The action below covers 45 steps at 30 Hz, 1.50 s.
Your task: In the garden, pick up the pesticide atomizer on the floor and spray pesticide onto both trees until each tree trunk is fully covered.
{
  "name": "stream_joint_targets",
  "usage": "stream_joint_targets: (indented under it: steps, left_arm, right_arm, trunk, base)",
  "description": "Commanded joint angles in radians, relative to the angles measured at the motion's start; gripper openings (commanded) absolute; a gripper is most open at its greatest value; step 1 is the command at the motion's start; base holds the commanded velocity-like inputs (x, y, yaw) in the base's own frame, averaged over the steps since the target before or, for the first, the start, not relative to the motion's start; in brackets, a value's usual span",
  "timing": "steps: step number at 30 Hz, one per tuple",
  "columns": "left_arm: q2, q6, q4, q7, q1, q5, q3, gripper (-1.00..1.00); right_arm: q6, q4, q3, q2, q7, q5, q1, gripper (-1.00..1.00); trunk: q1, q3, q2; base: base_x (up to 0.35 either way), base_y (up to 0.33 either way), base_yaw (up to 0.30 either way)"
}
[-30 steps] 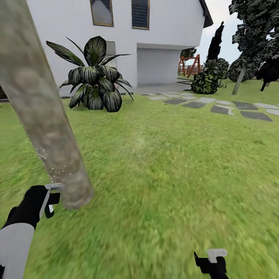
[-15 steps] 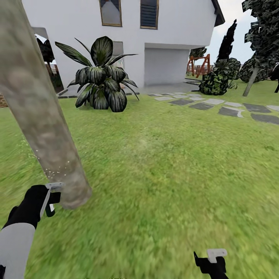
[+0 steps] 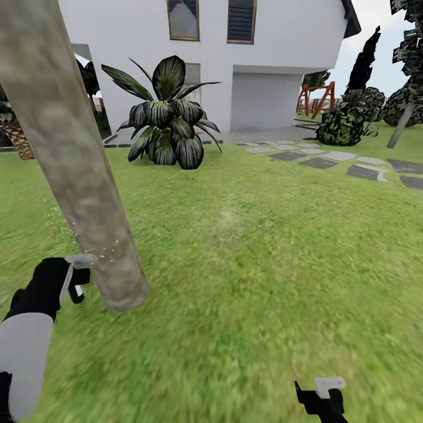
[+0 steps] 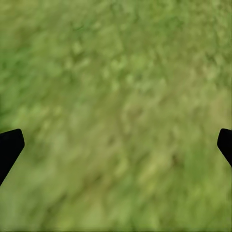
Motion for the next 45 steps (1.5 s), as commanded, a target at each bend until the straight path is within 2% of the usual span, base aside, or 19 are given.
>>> stream_joint_targets:
  steps: [1, 4, 6, 9, 10, 12, 16, 20, 25, 27, 29, 30, 33, 34, 45]
  left_arm:
    - [0.022, 0.001, 0.001, -0.001, -0.004, 0.006, 0.003, -1.0]
    - [0.064, 0.004, 0.002, -0.007, -0.001, 0.01, -0.001, -1.0]
    - [0.058, 0.005, 0.001, -0.013, 0.002, 0.01, -0.002, -1.0]
    - [0.018, 0.004, 0.001, -0.015, 0.004, 0.009, -0.003, -1.0]
    - [0.014, 0.005, 0.001, -0.015, 0.003, 0.009, -0.003, -1.0]
    - [0.009, 0.005, 0.0, -0.015, 0.004, 0.008, -0.006, -1.0]
    - [0.008, 0.007, -0.003, -0.015, 0.005, 0.009, -0.042, -1.0]
    - [0.0, 0.008, -0.01, -0.015, 0.003, 0.009, -0.048, -1.0]
    - [-0.002, 0.009, -0.013, -0.017, 0.001, 0.01, -0.048, -1.0]
    - [-0.002, 0.015, -0.014, -0.042, -0.001, 0.01, -0.051, -1.0]
    - [0.011, 0.067, -0.015, -0.113, -0.004, 0.004, -0.069, -1.0]
    - [0.014, 0.075, -0.016, -0.121, -0.004, 0.001, -0.071, -1.0]
    - [0.028, 0.084, -0.032, -0.127, -0.006, 0.001, -0.073, -1.0]
    - [0.033, 0.112, -0.079, -0.13, -0.007, 0.002, -0.075, -1.0]
    - [0.032, 0.117, -0.106, -0.13, -0.008, 0.004, -0.082, -1.0]
  right_arm:
    - [0.0, 0.0, 0.0, -0.001, 0.0, 0.0, 0.0, 1.0]
    - [0.0, 0.0, 0.0, -0.001, 0.0, 0.0, 0.0, 1.0]
    - [0.0, 0.0, 0.0, -0.001, 0.0, 0.0, -0.001, 1.0]
    - [0.0, 0.0, 0.0, 0.0, 0.0, 0.0, 0.0, 1.0]
    - [0.0, 0.0, 0.0, 0.0, 0.0, 0.0, 0.0, 1.0]
    - [0.0, 0.0, 0.0, 0.0, 0.0, 0.0, -0.001, 1.0]
    - [0.0, 0.0, 0.0, 0.0, 0.0, 0.0, 0.0, 1.0]
    - [0.0, 0.0, 0.0, -0.001, 0.0, 0.0, -0.001, 1.0]
    - [0.0, 0.0, 0.0, -0.001, 0.0, 0.0, 0.0, 1.0]
    - [0.0, 0.0, 0.0, -0.001, 0.0, 0.0, -0.001, 1.0]
    - [0.0, 0.0, 0.0, -0.001, 0.0, 0.0, 0.0, 1.0]
    - [0.0, 0.0, 0.0, -0.001, 0.0, 0.0, -0.001, 1.0]
    - [0.0, 0.0, 0.0, 0.0, 0.0, 0.0, -0.001, 1.0]
    - [0.0, 0.0, 0.0, 0.0, 0.0, 0.0, 0.0, 1.0]
    - [0.0, 0.0, 0.0, -0.001, 0.0, 0.0, 0.0, 1.0]
  trunk:
    - [0.0, 0.0, 0.0]
    - [0.0, 0.0, 0.0]
    - [0.0, 0.0, 0.0]
    - [0.0, 0.0, 0.0]
    - [0.0, 0.0, 0.0]
    - [0.0, 0.0, 0.0]
    - [0.0, 0.0, 0.0]
    - [0.0, 0.0, 0.0]
    - [0.0, 0.0, 0.0]
    - [0.0, 0.0, 0.0]
    - [0.0, 0.0, 0.0]
    - [0.0, 0.0, 0.0]
    - [0.0, 0.0, 0.0]
    - [0.0, 0.0, 0.0]
    - [0.0, 0.0, 0.0]
  base:
    - [0.0, 0.0, 0.0]
    - [0.0, 0.0, 0.0]
    - [0.0, 0.0, 0.004]
    - [0.0, 0.0, 0.163]
    - [0.0, 0.0, 0.256]
    - [0.0, 0.0, 0.268]
    - [0.053, 0.0, 0.221]
    - [0.272, 0.0, 0.035]
    - [0.334, 0.0, 0.002]
    - [0.322, 0.0, 0.0]
    - [0.176, 0.0, 0.0]
    - [0.049, 0.0, 0.0]
    - [0.017, 0.0, 0.073]
    - [0.001, 0.0, 0.268]
    - [0.003, -0.144, 0.09]
